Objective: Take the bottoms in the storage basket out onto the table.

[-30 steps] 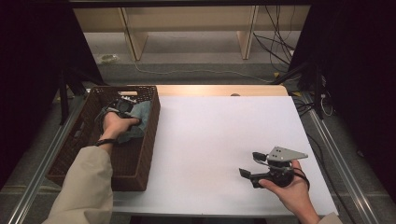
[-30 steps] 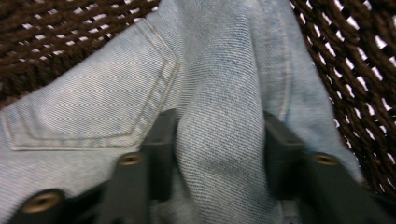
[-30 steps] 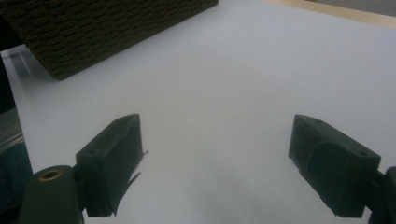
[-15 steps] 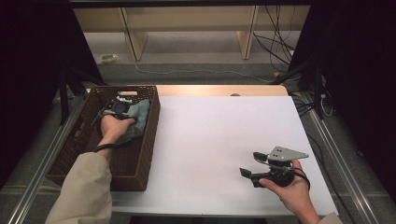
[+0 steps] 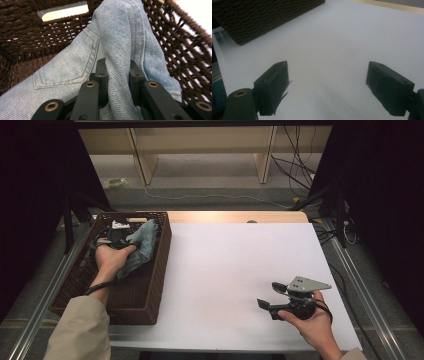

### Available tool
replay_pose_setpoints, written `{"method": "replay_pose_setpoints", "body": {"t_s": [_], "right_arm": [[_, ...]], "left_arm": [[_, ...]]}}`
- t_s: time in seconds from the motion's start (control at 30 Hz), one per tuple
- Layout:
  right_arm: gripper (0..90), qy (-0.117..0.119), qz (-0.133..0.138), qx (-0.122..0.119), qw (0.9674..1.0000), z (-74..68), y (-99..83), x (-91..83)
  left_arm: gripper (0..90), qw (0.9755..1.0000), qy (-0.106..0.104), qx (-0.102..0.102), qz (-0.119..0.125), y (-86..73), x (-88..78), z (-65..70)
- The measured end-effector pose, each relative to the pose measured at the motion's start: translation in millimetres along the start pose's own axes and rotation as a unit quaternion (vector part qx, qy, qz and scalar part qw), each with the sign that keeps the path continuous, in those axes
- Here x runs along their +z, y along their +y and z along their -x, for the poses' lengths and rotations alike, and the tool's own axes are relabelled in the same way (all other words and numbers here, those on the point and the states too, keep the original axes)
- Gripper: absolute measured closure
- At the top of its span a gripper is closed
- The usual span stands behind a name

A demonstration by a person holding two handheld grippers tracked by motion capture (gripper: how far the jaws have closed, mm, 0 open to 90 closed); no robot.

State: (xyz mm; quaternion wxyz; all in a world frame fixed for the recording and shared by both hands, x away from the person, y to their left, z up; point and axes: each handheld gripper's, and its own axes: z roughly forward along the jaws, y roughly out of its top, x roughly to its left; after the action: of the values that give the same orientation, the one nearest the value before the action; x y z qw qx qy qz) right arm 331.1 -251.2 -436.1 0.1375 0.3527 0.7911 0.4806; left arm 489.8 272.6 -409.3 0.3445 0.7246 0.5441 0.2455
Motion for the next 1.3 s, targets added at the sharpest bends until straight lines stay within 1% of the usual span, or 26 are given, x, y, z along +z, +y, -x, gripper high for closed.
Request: {"method": "replay_pose_setpoints", "body": {"t_s": [0.07,0.1,0.17,0.37,0.47,0.57,0.8,0.93,1.1,1.3], "right_arm": [[19.5,0.000,0.001,0.001,1.0000,-0.1,0.0,0.0],[19.5,0.000,0.002,0.000,1.0000,0.3,0.0,0.1],[19.7,0.000,0.002,0.000,1.0000,0.3,0.2,0.1],[19.9,-0.003,0.005,-0.003,1.0000,-0.3,0.6,-0.8],[19.9,-0.002,0.006,-0.003,1.0000,-0.3,1.0,-1.3],[19.9,-0.001,0.006,-0.007,1.0000,-1.4,1.5,-1.7],[19.9,0.001,0.007,-0.013,0.9999,-3.5,1.3,-1.6],[19.9,0.002,0.009,-0.014,0.9999,-4.0,1.3,-1.6],[19.9,0.000,0.009,-0.012,0.9999,-3.5,1.0,-1.7],[20.4,0.001,0.010,-0.012,0.9999,-3.5,1.0,-1.9]], "left_arm": [[74.4,1.0000,-0.002,-0.001,0.008,-1.5,-3.8,0.0],[74.4,0.9998,-0.003,-0.003,0.018,-3.2,-7.5,1.0],[74.4,0.9997,-0.004,0.000,0.022,-3.8,-9.2,1.4],[74.4,0.9985,-0.006,-0.005,0.053,-8.2,-17.1,6.6],[74.4,0.9984,-0.005,-0.005,0.056,-8.3,-19.8,7.7],[74.4,0.9973,-0.008,-0.016,0.071,-9.5,-23.6,7.6],[74.3,0.9952,-0.007,-0.014,0.097,-8.7,-32.3,8.8],[74.3,0.9945,-0.008,-0.009,0.104,-8.1,-34.6,8.4],[74.2,0.9936,-0.007,-0.009,0.112,-6.8,-37.4,6.7],[74.2,0.9913,-0.005,-0.009,0.131,-5.4,-42.5,5.3]]}}
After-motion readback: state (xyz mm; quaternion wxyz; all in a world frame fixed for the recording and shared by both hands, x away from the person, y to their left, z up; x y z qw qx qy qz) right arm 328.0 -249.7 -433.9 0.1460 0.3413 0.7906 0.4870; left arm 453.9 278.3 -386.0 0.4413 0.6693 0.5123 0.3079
